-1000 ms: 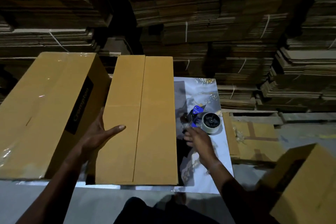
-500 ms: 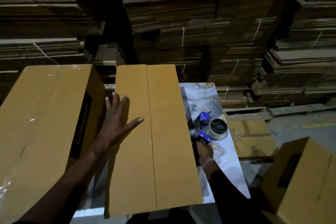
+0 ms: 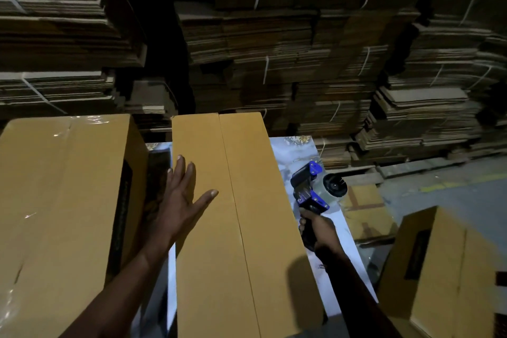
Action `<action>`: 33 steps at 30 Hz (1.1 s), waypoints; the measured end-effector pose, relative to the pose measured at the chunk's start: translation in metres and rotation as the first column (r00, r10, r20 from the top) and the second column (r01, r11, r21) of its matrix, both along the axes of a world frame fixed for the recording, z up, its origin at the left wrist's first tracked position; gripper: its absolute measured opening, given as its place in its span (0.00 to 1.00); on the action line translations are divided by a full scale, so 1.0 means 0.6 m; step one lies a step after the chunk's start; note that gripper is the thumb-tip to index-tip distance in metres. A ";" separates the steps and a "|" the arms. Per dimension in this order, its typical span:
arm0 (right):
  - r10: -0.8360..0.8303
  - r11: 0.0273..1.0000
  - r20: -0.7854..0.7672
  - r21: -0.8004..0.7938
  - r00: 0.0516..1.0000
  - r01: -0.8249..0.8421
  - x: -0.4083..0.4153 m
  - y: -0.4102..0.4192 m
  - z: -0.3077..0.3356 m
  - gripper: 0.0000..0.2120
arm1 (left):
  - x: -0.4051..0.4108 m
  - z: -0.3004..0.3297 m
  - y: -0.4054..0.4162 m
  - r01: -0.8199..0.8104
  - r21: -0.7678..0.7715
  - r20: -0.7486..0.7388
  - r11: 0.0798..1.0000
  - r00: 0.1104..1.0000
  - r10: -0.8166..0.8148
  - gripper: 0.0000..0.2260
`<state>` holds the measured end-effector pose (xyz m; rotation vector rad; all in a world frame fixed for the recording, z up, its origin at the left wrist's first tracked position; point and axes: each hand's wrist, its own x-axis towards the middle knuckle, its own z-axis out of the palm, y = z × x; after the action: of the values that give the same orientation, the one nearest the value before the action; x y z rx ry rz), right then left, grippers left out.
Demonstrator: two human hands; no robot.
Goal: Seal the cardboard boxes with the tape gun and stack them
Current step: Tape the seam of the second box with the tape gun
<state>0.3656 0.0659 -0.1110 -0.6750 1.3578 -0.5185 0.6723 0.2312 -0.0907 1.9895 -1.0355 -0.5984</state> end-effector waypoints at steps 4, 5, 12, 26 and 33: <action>0.023 0.990 0.057 -0.141 0.998 -0.015 0.012 -0.021 0.059 0.11 | -0.004 -0.004 -0.001 -0.035 -0.026 -0.015 0.999 0.999 0.035 0.43; 0.027 0.981 0.058 -0.192 0.998 -0.016 0.017 -0.029 0.072 0.09 | -0.011 -0.005 -0.003 -0.051 -0.036 -0.017 0.998 0.999 0.051 0.42; 0.151 0.947 0.106 -0.300 0.983 -0.113 0.092 -0.076 0.161 0.04 | -0.080 -0.048 -0.033 -0.161 -0.107 -0.028 0.981 0.987 0.159 0.37; 0.289 0.899 -0.018 -0.339 0.957 -0.278 0.340 -0.118 0.175 0.04 | 0.089 -0.039 -0.176 0.069 0.225 0.575 0.972 0.796 -0.189 0.33; 0.276 0.869 -0.234 -0.354 0.932 -0.346 0.428 -0.147 0.176 0.05 | 0.200 -0.011 -0.263 0.050 0.278 0.510 0.959 0.839 -0.191 0.35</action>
<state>0.6225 -0.0226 -0.0053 -1.2747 1.2835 -0.4780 0.7921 0.0732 -0.0975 2.4056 -1.4905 -0.2429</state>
